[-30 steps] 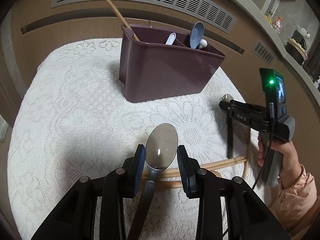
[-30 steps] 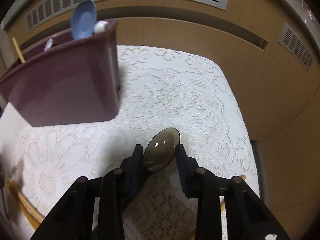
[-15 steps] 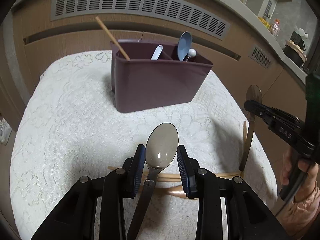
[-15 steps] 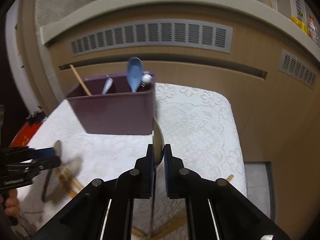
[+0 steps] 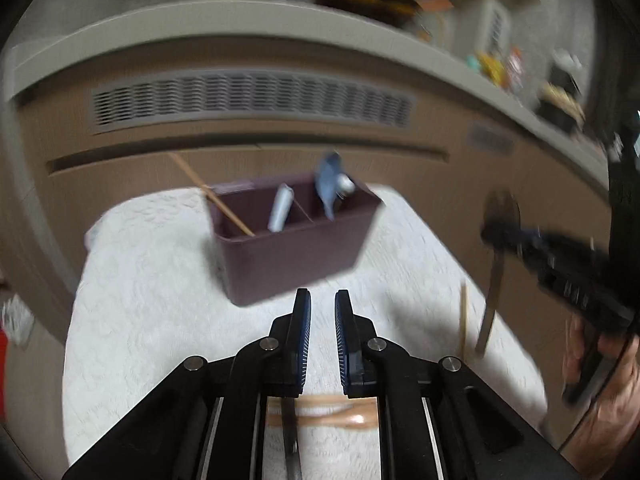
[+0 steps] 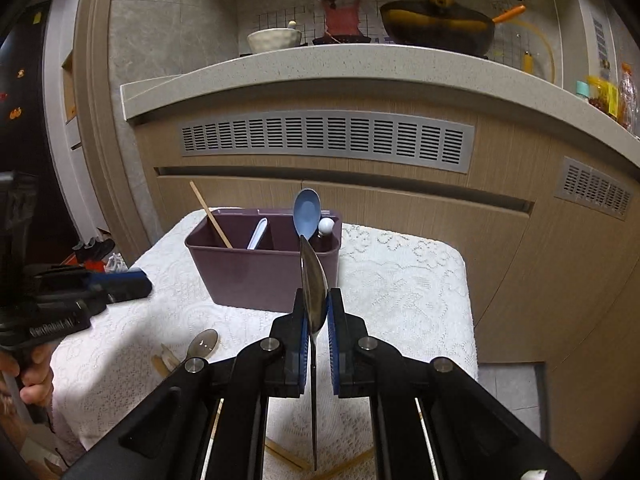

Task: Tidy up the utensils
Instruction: 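Lift both brown spoons over the purple caddy and release them inside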

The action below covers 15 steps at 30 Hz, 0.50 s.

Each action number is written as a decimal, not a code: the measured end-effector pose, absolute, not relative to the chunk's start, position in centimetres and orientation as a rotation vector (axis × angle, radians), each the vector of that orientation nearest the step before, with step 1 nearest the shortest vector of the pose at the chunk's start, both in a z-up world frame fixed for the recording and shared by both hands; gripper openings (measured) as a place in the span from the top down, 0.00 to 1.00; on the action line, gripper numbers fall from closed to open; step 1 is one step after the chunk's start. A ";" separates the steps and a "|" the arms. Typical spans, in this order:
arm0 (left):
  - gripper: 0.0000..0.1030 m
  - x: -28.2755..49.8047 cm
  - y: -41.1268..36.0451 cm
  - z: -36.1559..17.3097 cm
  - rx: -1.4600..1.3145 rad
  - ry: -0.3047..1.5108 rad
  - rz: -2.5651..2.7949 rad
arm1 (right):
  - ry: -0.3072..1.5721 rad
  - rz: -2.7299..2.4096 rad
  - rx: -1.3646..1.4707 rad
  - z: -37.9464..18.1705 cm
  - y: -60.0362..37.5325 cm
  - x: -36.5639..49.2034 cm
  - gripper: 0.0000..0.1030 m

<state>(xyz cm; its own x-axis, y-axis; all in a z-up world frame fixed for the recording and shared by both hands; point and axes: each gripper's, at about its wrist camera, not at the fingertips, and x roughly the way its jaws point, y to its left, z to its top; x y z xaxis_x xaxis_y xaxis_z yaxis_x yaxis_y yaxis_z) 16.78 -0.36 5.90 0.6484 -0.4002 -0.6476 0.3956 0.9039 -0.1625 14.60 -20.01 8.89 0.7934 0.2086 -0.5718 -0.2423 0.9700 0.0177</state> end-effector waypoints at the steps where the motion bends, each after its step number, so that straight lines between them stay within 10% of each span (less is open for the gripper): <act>1: 0.86 17.2 -0.8 5.4 0.033 0.772 -0.455 | 0.612 0.251 -0.052 8.9 -20.0 14.5 0.93; 7: 0.46 19.3 -1.8 1.2 0.129 0.971 -0.421 | 0.646 0.258 -0.036 8.0 -20.4 14.3 0.93; 15: 0.46 22.0 -2.6 -2.8 0.154 1.060 -0.335 | 0.681 0.260 -0.023 6.9 -20.9 14.5 0.93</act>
